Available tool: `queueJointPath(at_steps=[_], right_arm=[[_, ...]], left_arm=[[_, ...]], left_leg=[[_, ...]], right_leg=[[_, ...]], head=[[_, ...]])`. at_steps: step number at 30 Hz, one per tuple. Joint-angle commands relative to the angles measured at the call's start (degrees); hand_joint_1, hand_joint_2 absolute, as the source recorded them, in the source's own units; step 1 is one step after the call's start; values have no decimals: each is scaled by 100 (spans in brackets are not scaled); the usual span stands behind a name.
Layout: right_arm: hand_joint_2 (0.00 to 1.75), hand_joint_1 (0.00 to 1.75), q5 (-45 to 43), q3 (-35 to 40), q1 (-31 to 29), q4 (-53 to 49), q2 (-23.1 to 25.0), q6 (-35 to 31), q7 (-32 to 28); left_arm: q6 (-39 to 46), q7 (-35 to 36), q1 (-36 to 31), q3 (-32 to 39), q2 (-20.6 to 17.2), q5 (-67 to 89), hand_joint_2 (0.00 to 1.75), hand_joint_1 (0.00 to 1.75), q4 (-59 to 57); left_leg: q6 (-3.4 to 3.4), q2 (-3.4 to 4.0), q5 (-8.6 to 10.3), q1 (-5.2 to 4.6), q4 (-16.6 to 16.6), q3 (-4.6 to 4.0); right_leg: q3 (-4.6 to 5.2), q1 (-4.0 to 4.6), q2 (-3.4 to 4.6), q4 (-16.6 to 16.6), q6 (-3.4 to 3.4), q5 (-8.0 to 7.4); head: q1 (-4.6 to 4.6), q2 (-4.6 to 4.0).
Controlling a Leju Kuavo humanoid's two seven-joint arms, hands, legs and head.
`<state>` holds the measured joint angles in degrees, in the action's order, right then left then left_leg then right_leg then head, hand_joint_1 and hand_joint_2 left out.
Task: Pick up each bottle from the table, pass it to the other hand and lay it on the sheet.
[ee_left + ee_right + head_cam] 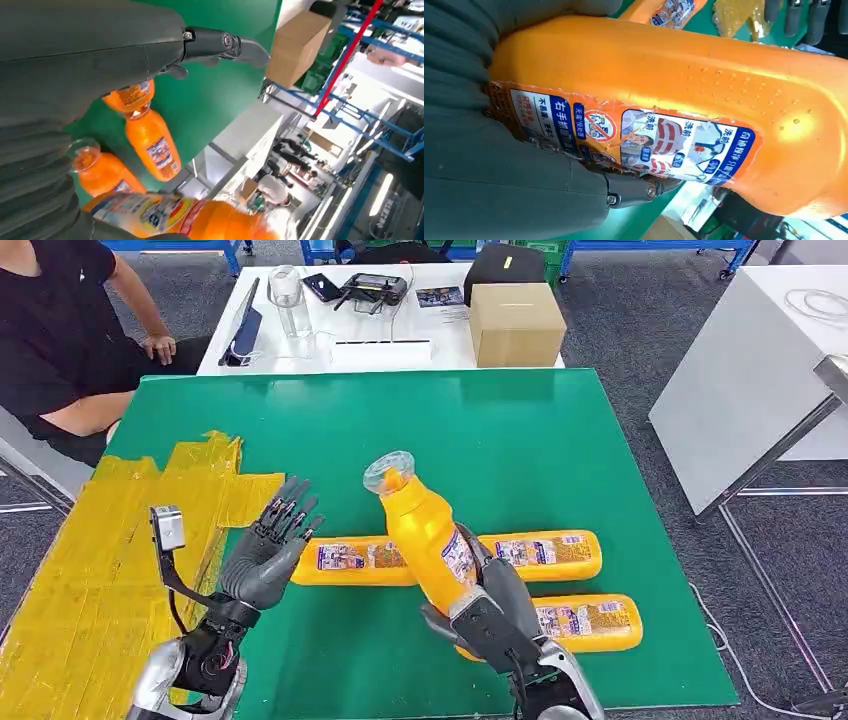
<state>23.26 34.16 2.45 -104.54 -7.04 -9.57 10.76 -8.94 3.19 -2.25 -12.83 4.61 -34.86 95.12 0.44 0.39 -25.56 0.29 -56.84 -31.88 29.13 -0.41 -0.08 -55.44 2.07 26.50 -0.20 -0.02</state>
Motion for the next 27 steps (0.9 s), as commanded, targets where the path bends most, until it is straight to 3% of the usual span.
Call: queueJointPath(at_steps=[1, 27], right_arm=[[175, 175, -72, 246, -930, 719, -170, 356, 340], [175, 175, -29, 1499, -2047, 1614, -172, 1115, 688]], left_arm=[[-121, 255, -173, -445, -223, -200, 175, 0, -248], [-209, 359, -427, -661, -275, -421, 175, 0, -372]], left_leg=[[0, 10, 0, 6, 3, 8], [-1, 5, 0, 3, 2, 8]], right_leg=[[-7, 6, 14, 9, -3, -8], [-5, 3, 8, 4, -3, -4]], head=[[0, 0], [0, 0]])
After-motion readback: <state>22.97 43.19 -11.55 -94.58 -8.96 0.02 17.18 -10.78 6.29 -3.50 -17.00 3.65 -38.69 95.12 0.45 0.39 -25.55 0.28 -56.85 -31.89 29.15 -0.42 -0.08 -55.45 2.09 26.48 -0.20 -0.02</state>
